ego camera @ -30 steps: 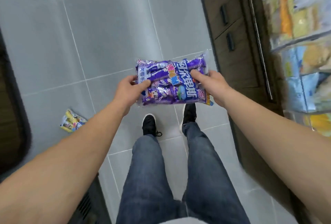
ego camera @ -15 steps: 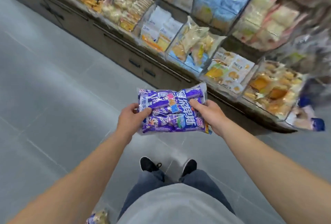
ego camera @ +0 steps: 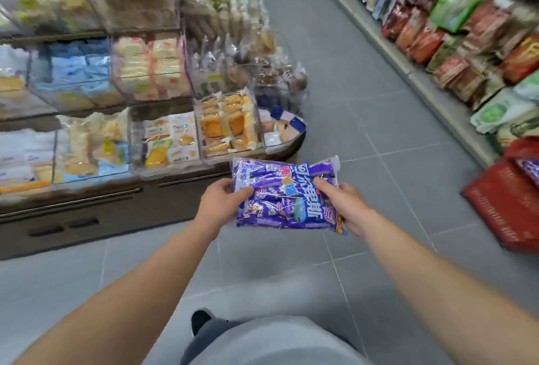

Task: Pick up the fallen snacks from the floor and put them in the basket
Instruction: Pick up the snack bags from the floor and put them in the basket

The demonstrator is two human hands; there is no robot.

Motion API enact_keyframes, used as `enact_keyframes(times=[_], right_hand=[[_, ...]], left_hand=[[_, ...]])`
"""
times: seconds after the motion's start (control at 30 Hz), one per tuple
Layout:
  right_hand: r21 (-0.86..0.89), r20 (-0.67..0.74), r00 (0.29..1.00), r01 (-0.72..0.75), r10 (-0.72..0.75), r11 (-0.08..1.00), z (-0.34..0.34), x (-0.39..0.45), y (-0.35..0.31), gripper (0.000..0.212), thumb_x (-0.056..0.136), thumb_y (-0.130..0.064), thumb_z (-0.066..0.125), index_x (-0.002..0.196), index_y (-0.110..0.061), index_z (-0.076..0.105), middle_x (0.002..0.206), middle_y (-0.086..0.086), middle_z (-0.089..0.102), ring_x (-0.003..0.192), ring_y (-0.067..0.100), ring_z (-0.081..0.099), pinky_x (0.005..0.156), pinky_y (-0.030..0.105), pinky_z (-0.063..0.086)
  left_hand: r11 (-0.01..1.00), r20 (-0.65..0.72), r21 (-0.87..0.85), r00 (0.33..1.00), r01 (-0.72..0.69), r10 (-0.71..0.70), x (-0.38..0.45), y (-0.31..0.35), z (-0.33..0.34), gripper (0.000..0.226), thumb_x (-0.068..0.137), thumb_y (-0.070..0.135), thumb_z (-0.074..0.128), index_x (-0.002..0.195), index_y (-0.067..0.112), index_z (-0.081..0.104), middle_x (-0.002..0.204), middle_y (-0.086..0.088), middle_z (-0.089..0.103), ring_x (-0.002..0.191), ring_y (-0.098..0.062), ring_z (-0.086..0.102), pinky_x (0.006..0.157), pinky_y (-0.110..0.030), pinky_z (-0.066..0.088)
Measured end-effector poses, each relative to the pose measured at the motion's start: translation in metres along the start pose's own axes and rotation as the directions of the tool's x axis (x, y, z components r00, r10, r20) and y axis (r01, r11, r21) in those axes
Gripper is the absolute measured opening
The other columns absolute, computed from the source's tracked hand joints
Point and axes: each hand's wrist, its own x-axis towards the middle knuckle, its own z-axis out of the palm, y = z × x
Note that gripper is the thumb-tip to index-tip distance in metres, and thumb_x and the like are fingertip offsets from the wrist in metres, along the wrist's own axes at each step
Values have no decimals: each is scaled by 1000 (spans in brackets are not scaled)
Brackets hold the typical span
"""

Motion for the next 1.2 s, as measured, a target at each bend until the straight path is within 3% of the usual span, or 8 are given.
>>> enact_keyframes(times=[0.1,0.27,0.37,0.57,0.67,0.9,1.07,1.2], right_hand=[[90,-122,992,23,-12,996,-86,-6,4,29,86,-40,75,100,-17,63,85,7,78,80,26,76,84,50,60],[224,-270,963,39,24,974,-200,-12,11,33,87,-41,74,104,-14,66,86,8,78,81,26,76,85,49,60],[298,-354,933,40,71,954,-252,-11,13,38,85,-40,76,106,-10,67,87,9,78,81,27,76,84,48,60],[438,-508,850,116,139,891,-343,17,5,29,86,-37,76,98,-12,67,76,5,77,70,21,75,72,41,62],[490,-578,798,170,173,855,-382,41,-7,24,89,-33,74,97,-12,66,72,4,77,64,18,74,65,36,61],[552,-682,682,243,264,798,-450,76,-41,24,89,-34,73,99,-12,67,82,8,78,69,21,75,69,38,62],[599,-706,630,289,323,747,-509,94,-53,24,90,-33,72,98,-13,65,75,3,77,63,16,74,49,26,56],[624,-687,638,274,348,732,-568,117,-48,32,89,-37,73,106,-11,64,87,8,78,71,19,76,55,28,58]], left_hand=[[996,125,60,991,-60,52,8,42,80,35,74,47,78,97,24,63,95,3,75,83,-18,74,84,-46,58],[990,318,82,944,-114,82,33,99,196,60,50,58,79,94,19,68,87,-1,77,81,-25,75,83,-52,58],[974,388,144,915,-176,108,51,128,259,52,54,56,81,89,19,71,83,-2,77,79,-26,74,82,-50,58],[900,547,252,820,-354,170,89,201,382,20,79,41,76,83,25,65,80,3,71,66,-14,63,66,-28,49],[877,630,239,754,-416,186,117,236,440,19,81,37,75,87,21,67,84,-1,73,68,-17,64,68,-29,51],[847,780,217,608,-484,147,165,312,546,23,83,33,75,98,19,67,87,-2,75,69,-15,71,73,-33,58],[823,833,236,544,-517,103,185,352,625,37,72,43,77,100,19,69,89,-2,76,77,-21,74,80,-43,60],[834,847,250,528,-492,57,194,374,695,33,79,33,78,105,15,68,90,-4,76,74,-20,74,76,-40,61]])
